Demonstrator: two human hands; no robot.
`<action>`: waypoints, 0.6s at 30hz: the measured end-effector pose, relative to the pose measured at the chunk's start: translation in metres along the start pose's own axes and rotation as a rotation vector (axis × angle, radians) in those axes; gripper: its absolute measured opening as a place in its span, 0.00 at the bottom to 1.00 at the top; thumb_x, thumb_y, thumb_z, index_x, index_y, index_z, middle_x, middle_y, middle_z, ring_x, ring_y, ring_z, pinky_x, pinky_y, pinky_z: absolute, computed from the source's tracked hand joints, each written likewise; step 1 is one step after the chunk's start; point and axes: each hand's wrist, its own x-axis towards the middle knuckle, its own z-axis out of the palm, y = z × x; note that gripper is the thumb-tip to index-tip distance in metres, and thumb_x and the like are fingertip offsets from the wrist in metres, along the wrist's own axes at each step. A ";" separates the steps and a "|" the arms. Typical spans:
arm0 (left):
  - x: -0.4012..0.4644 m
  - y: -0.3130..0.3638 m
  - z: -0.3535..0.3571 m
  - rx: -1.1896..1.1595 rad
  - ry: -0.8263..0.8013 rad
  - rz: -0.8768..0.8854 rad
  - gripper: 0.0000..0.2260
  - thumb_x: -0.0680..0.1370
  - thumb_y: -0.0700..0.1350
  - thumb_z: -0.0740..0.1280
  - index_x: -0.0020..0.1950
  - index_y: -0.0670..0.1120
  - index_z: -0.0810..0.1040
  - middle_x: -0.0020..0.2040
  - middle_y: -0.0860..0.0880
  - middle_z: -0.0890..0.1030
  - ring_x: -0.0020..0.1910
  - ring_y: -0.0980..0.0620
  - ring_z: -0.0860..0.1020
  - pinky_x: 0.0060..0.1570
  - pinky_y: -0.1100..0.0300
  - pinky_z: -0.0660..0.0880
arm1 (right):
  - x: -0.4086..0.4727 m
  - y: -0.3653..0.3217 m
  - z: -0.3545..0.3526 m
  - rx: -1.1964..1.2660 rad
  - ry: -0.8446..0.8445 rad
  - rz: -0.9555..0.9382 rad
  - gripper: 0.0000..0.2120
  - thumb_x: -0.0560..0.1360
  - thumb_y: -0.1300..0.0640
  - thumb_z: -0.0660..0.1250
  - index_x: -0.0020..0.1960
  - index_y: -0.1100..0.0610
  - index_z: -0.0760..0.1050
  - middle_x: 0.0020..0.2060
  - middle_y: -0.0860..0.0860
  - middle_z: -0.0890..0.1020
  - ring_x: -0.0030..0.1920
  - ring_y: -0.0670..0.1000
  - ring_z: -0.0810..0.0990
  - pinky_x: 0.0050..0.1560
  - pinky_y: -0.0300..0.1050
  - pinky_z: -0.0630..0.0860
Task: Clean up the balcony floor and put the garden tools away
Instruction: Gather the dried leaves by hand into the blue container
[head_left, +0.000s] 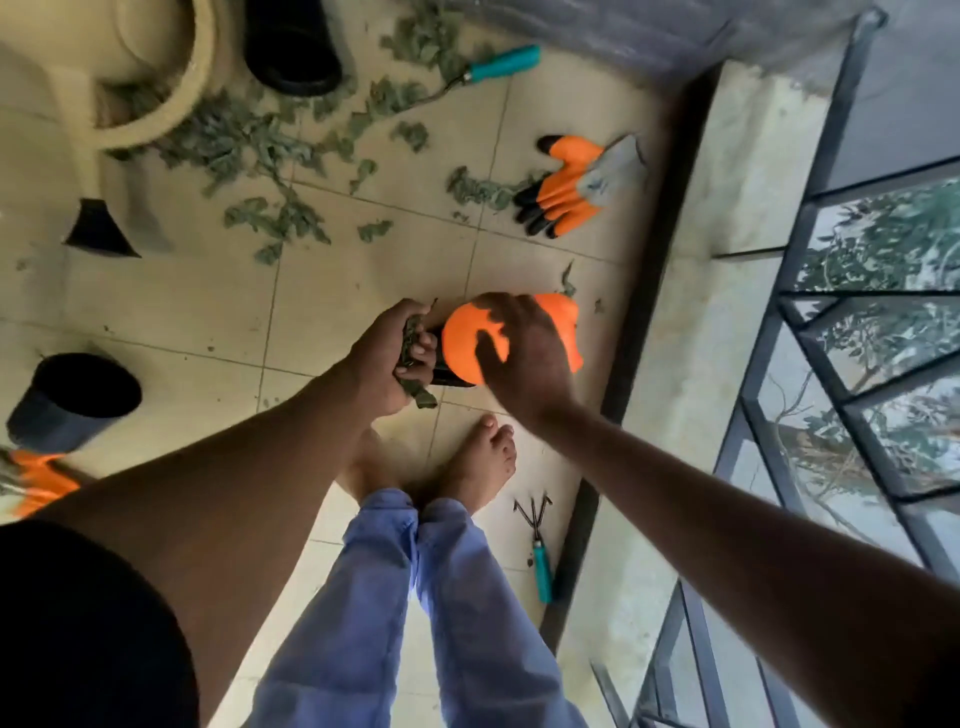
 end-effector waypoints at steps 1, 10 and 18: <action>0.003 0.001 -0.006 0.006 0.013 -0.012 0.15 0.82 0.50 0.65 0.36 0.50 0.67 0.29 0.54 0.69 0.21 0.60 0.66 0.15 0.67 0.56 | 0.011 0.016 0.001 -0.080 -0.023 0.097 0.19 0.75 0.55 0.65 0.65 0.57 0.77 0.56 0.58 0.80 0.57 0.61 0.78 0.58 0.55 0.76; 0.031 -0.033 -0.056 0.037 0.029 -0.115 0.13 0.81 0.50 0.66 0.38 0.51 0.68 0.29 0.54 0.69 0.21 0.60 0.66 0.15 0.68 0.55 | 0.069 0.114 0.009 0.164 -0.128 0.779 0.30 0.78 0.40 0.68 0.76 0.50 0.68 0.65 0.54 0.77 0.62 0.57 0.78 0.64 0.56 0.77; 0.020 -0.054 -0.081 0.014 0.023 -0.132 0.14 0.81 0.49 0.65 0.37 0.49 0.68 0.28 0.53 0.70 0.20 0.60 0.66 0.15 0.68 0.54 | 0.048 0.091 0.045 0.325 -0.205 0.889 0.30 0.73 0.34 0.69 0.71 0.43 0.68 0.65 0.54 0.76 0.62 0.64 0.77 0.52 0.64 0.81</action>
